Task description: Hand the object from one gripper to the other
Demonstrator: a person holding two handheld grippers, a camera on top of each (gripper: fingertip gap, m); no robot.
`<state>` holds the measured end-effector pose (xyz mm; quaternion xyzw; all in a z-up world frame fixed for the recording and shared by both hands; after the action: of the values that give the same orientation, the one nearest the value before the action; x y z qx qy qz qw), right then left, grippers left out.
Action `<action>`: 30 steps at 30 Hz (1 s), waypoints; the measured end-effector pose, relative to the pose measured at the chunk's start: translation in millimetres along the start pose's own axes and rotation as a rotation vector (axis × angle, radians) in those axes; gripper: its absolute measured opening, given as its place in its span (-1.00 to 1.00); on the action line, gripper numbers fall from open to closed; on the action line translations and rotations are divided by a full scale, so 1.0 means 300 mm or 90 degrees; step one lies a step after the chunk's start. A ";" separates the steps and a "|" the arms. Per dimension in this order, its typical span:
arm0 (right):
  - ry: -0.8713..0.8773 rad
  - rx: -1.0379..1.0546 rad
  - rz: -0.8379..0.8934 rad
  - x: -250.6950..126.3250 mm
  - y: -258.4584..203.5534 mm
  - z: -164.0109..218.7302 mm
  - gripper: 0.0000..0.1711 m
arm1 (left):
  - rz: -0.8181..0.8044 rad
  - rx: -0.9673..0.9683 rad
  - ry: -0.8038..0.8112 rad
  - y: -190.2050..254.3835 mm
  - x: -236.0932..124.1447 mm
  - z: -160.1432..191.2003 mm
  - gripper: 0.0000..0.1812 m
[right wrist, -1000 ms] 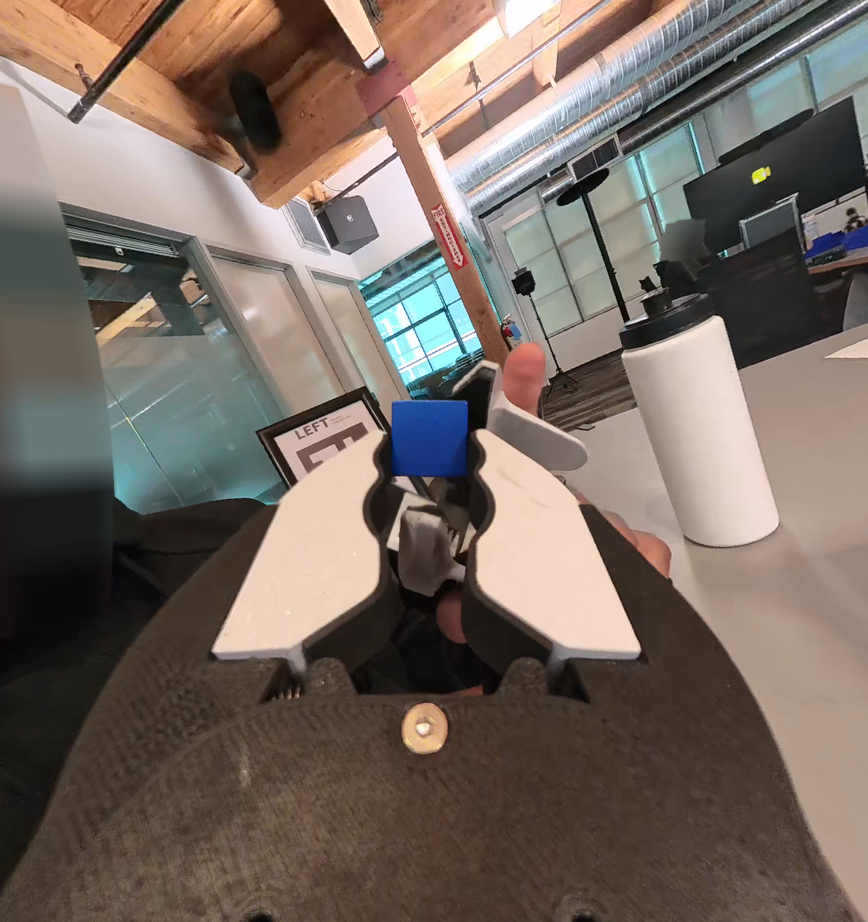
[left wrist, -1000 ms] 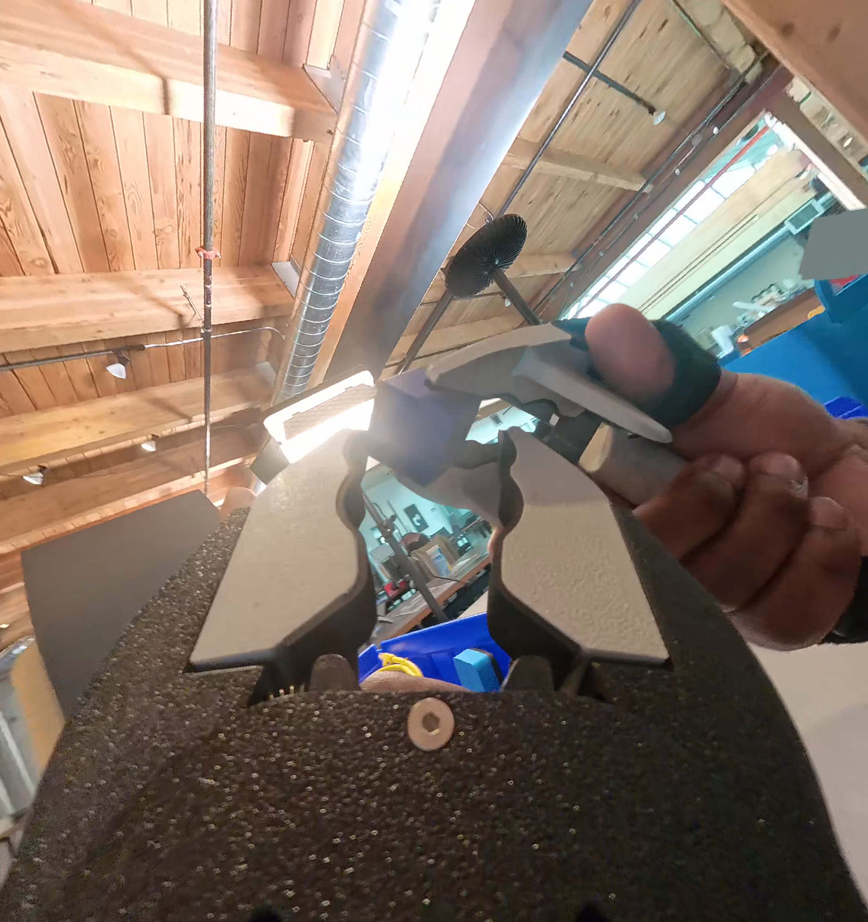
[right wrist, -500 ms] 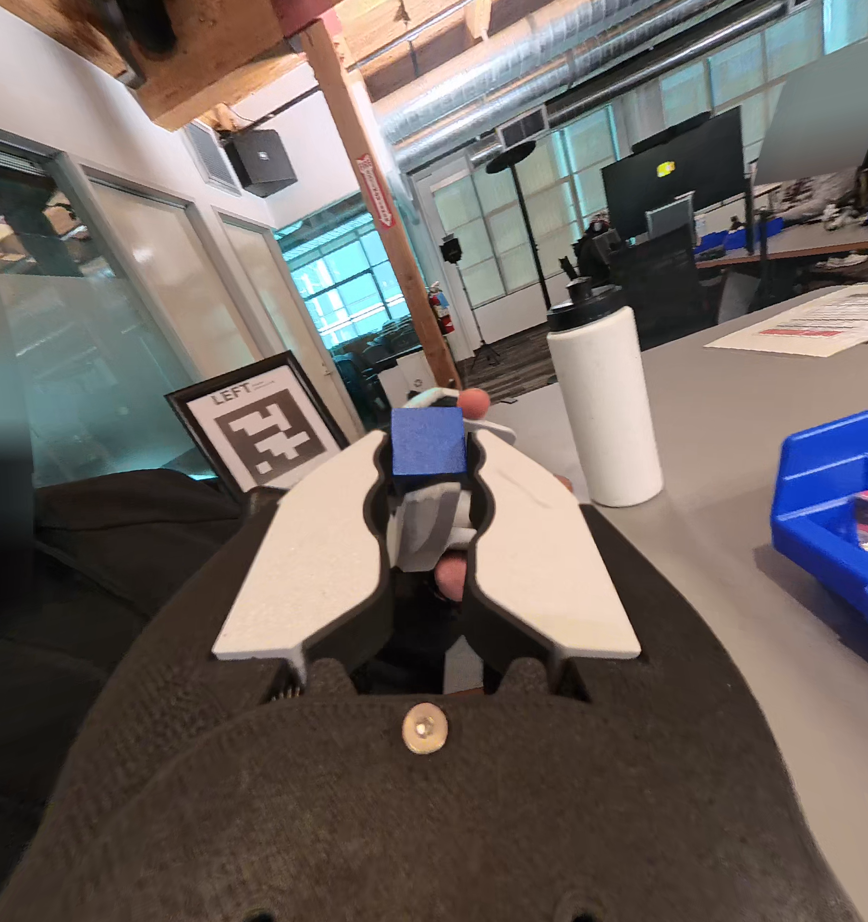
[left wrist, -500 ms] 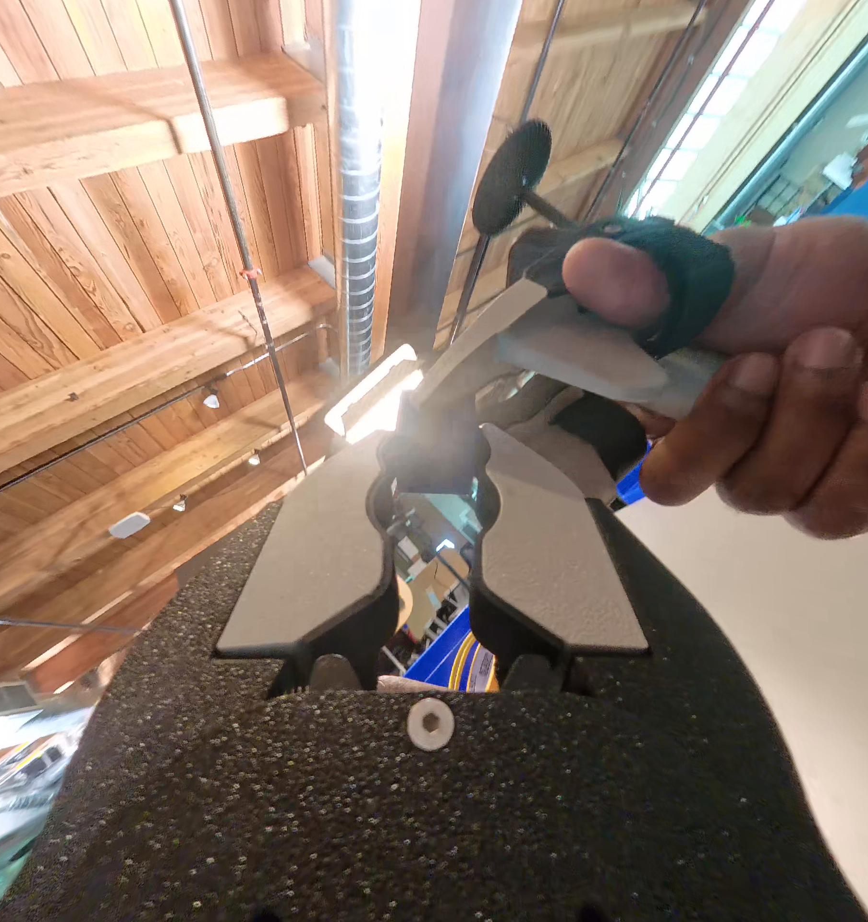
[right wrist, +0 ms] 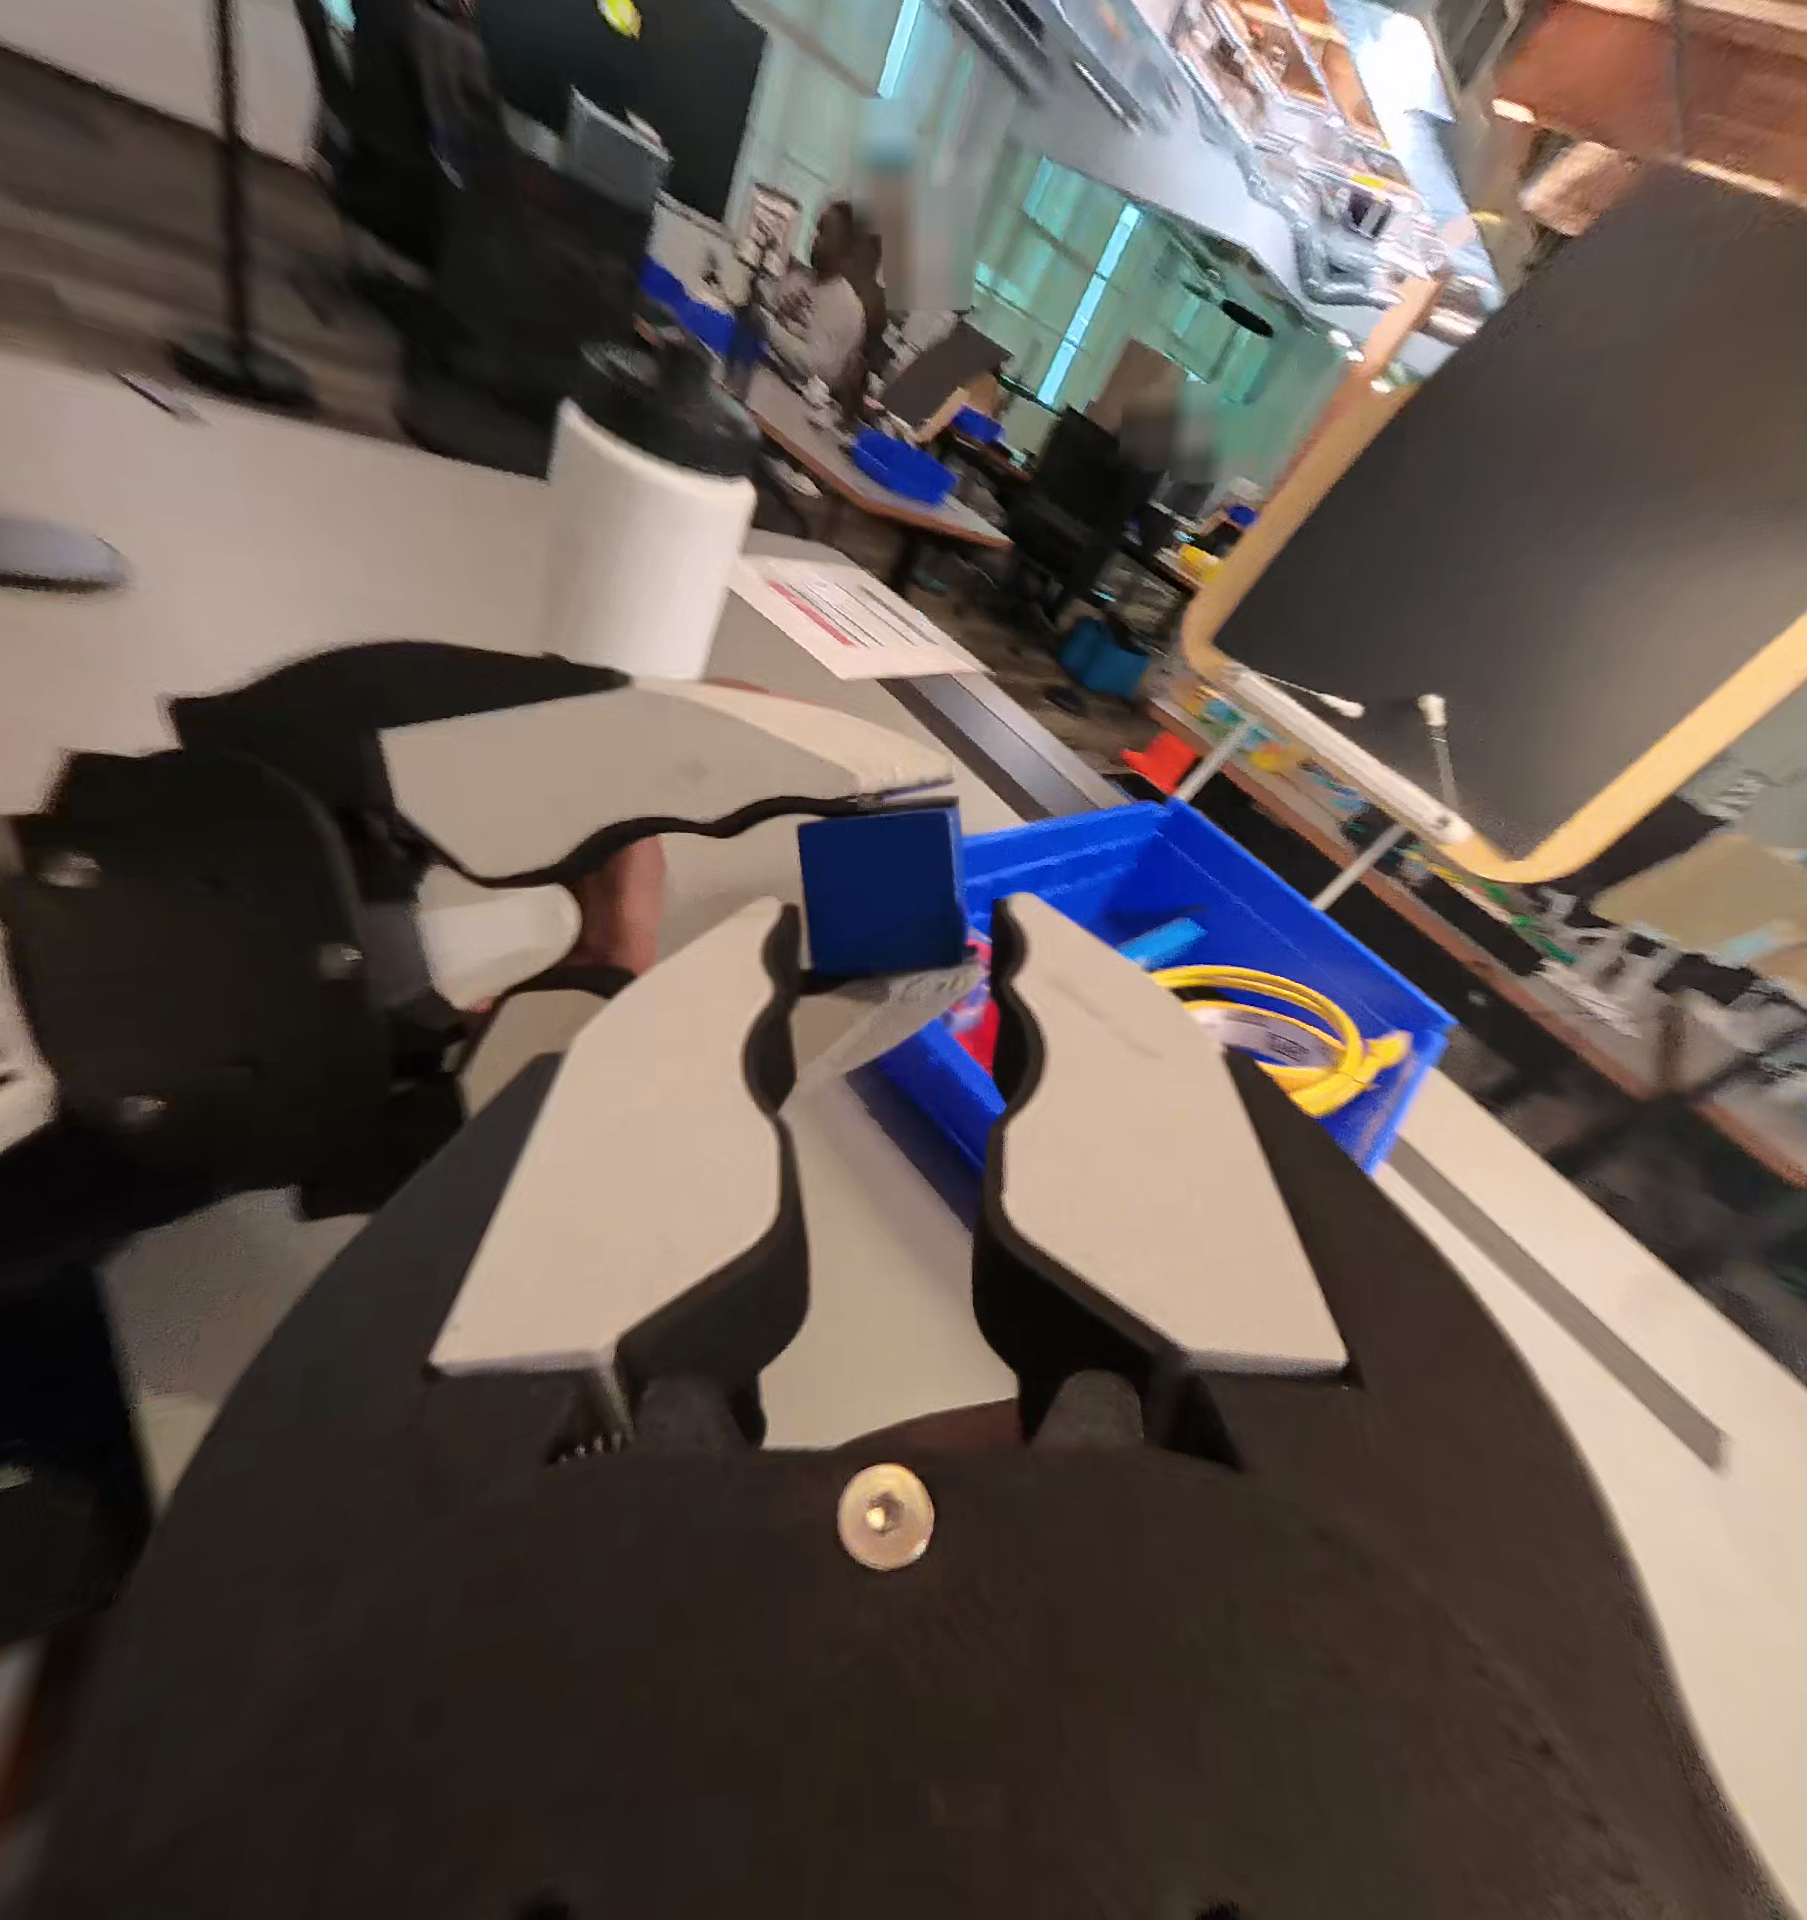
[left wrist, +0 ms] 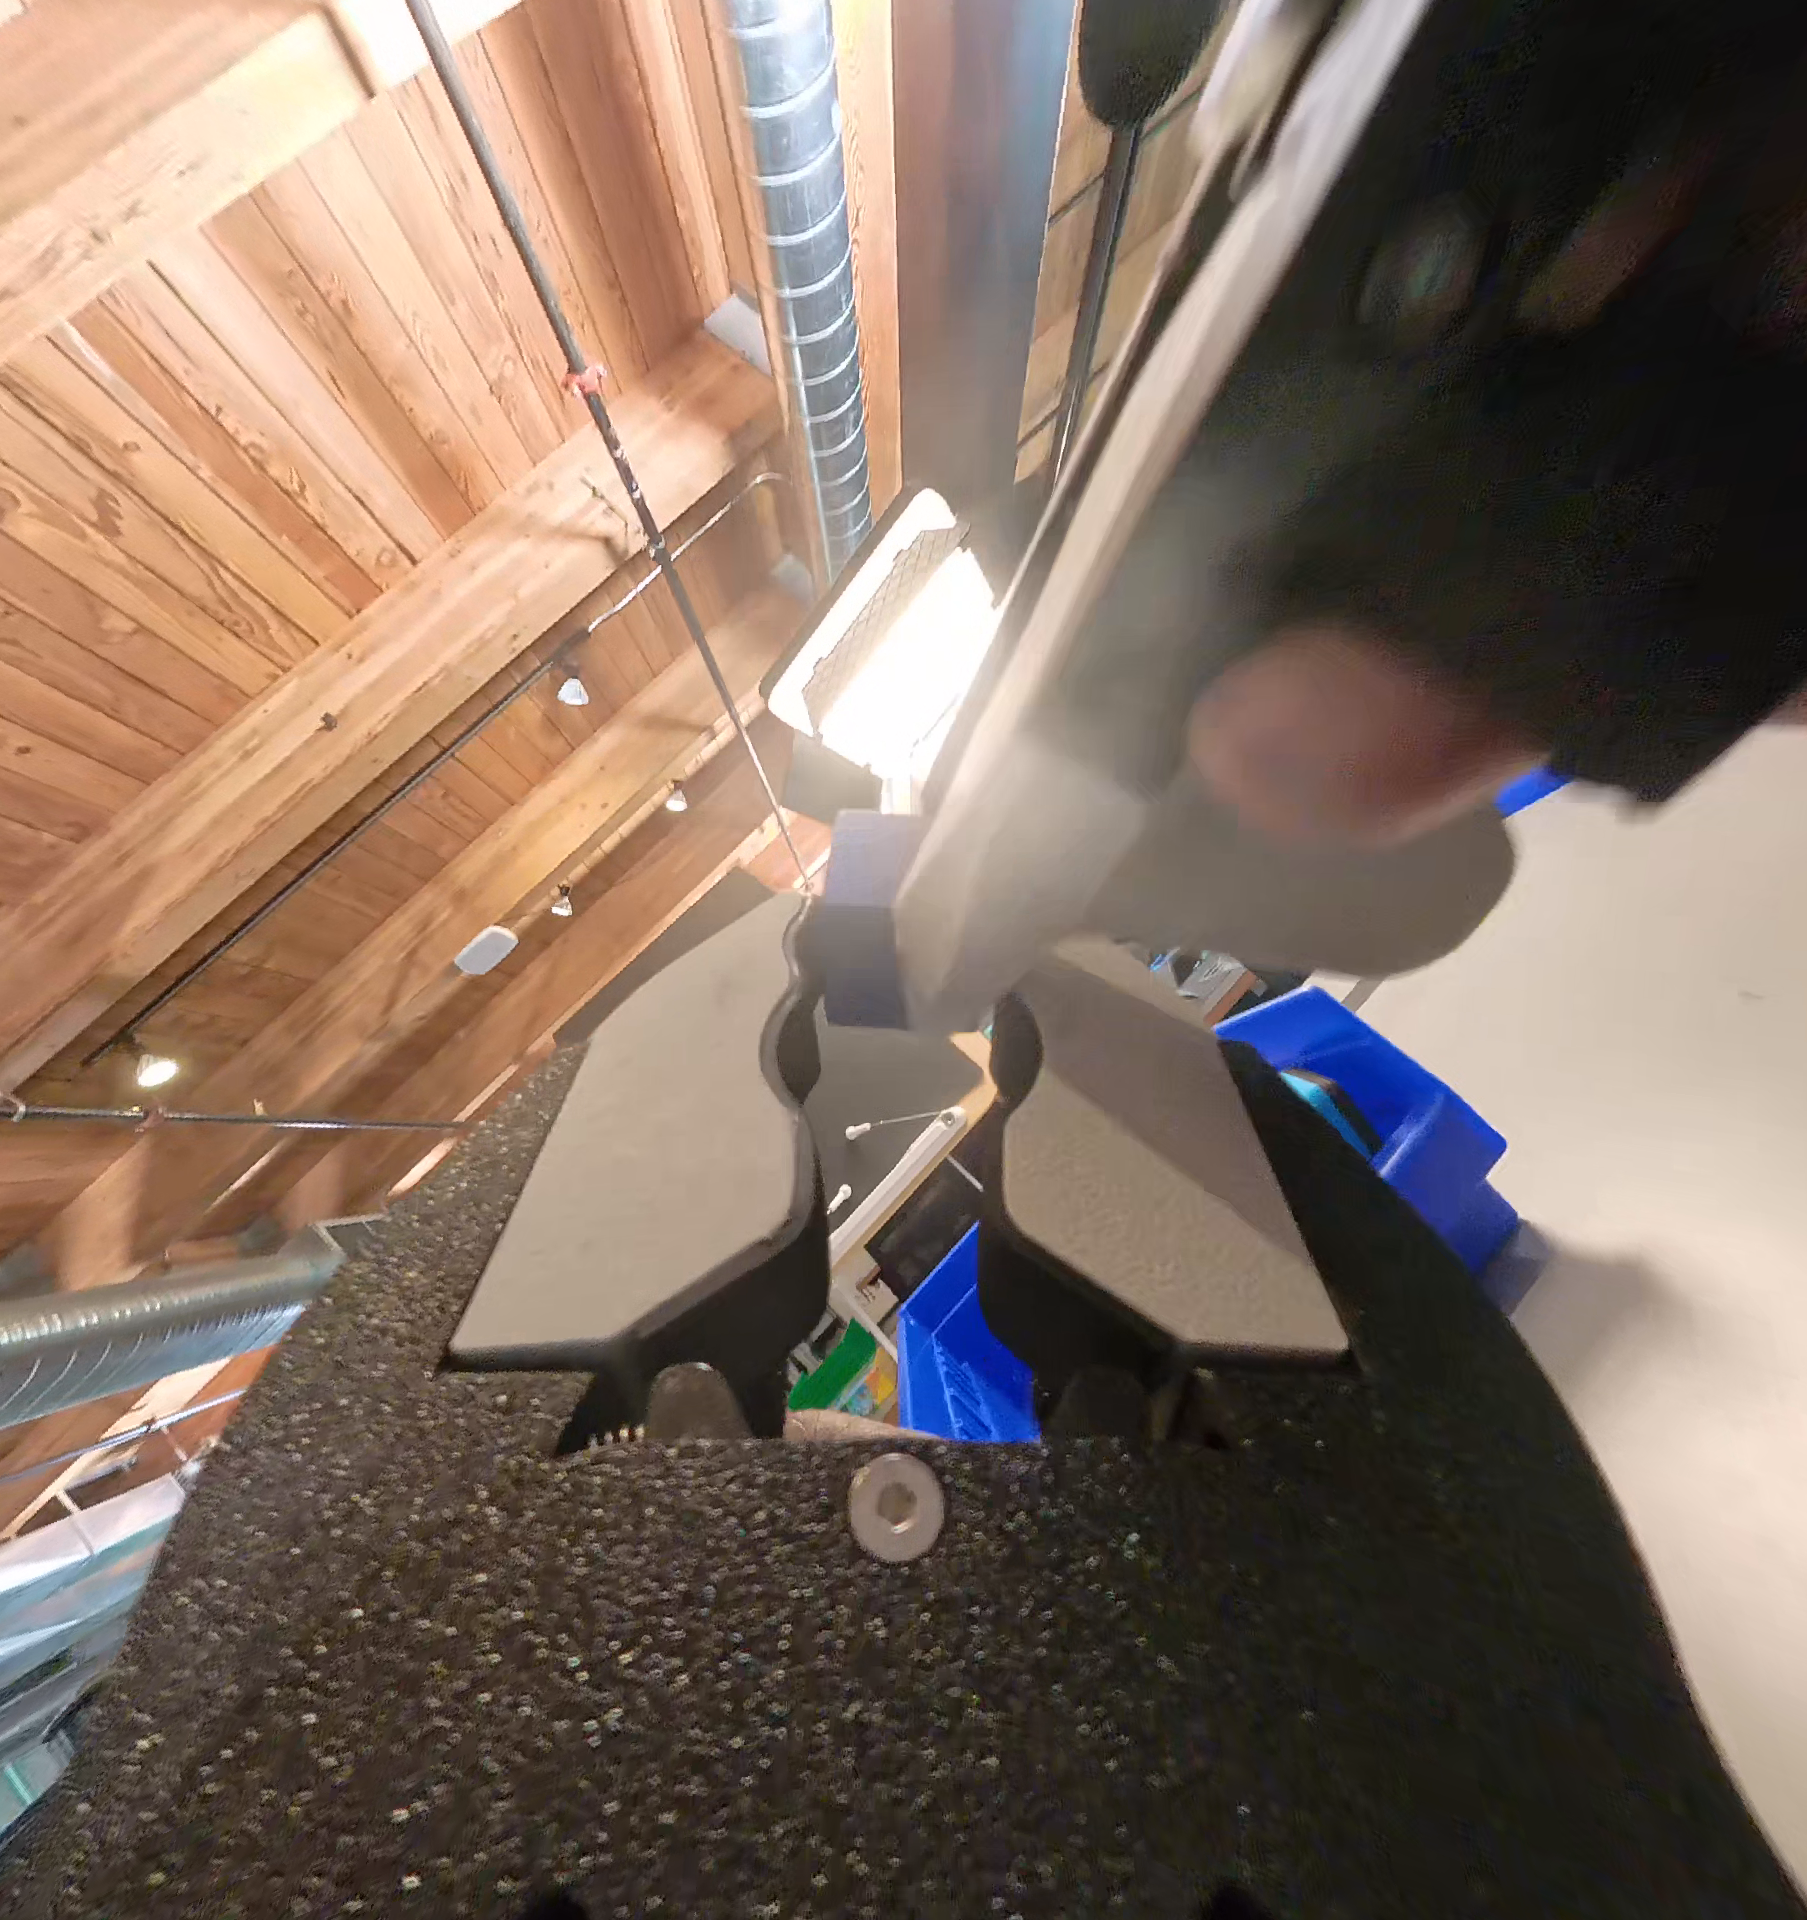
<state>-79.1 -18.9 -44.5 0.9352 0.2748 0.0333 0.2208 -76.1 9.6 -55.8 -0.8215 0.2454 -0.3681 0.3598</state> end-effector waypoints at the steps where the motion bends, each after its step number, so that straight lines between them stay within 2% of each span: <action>1: 0.001 -0.008 0.008 0.010 -0.003 0.004 -0.66 | 0.000 0.000 -0.008 0.002 0.002 0.006 -0.67; 3: 0.019 0.022 0.008 0.017 0.007 0.000 -0.66 | 0.006 -0.036 0.000 -0.003 0.004 0.010 -0.66; 4: 0.041 0.051 0.007 0.014 0.022 -0.008 -0.66 | 0.015 -0.083 0.019 -0.009 0.002 0.005 -0.59; 6: 0.106 0.137 -0.033 -0.002 0.051 -0.028 -0.66 | 0.034 -0.216 0.062 -0.039 -0.004 0.000 -0.49; 8: 0.188 0.241 -0.122 -0.026 0.068 -0.048 -0.66 | 0.078 -0.382 0.123 -0.070 -0.012 -0.002 -0.45; 11: 0.305 0.403 -0.274 -0.057 0.089 -0.069 -0.66 | 0.174 -0.655 0.237 -0.109 -0.026 -0.001 -0.44; 14: 0.377 0.541 -0.416 -0.069 0.102 -0.068 -0.67 | 0.278 -0.894 0.299 -0.117 -0.022 0.022 -0.45; 17: 0.420 0.604 -0.475 -0.064 0.107 -0.058 -0.66 | 0.393 -1.113 0.323 -0.094 -0.006 0.047 -0.47; 20: 0.432 0.609 -0.495 -0.054 0.094 -0.052 -0.66 | 0.515 -1.313 0.356 -0.058 0.004 0.045 -0.51; 23: 0.446 0.595 -0.483 -0.052 0.091 -0.045 -0.66 | 0.622 -1.392 0.363 -0.029 0.005 -0.003 -0.55; 27: 0.480 0.557 -0.499 -0.085 0.080 -0.057 -0.66 | 0.645 -1.488 0.404 -0.036 0.008 -0.037 -0.62; 30: 0.493 0.511 -0.418 -0.086 0.093 -0.055 -0.66 | 0.634 -1.490 0.376 -0.033 0.013 -0.035 -0.64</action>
<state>-90.0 -47.0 -16.1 0.7326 0.5973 0.1937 -0.2628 -80.5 9.0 -41.5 -0.3559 0.7637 0.0690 -0.5341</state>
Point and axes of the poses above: each gripper's, where its closed fingertips meet, x out along the fingers, z out of its underside, y = z × x across the jaws, the point moved 4 cm from there along -x, back along the fingers, and after that the axes turned 6 degrees about z, right-handed, at the moved point
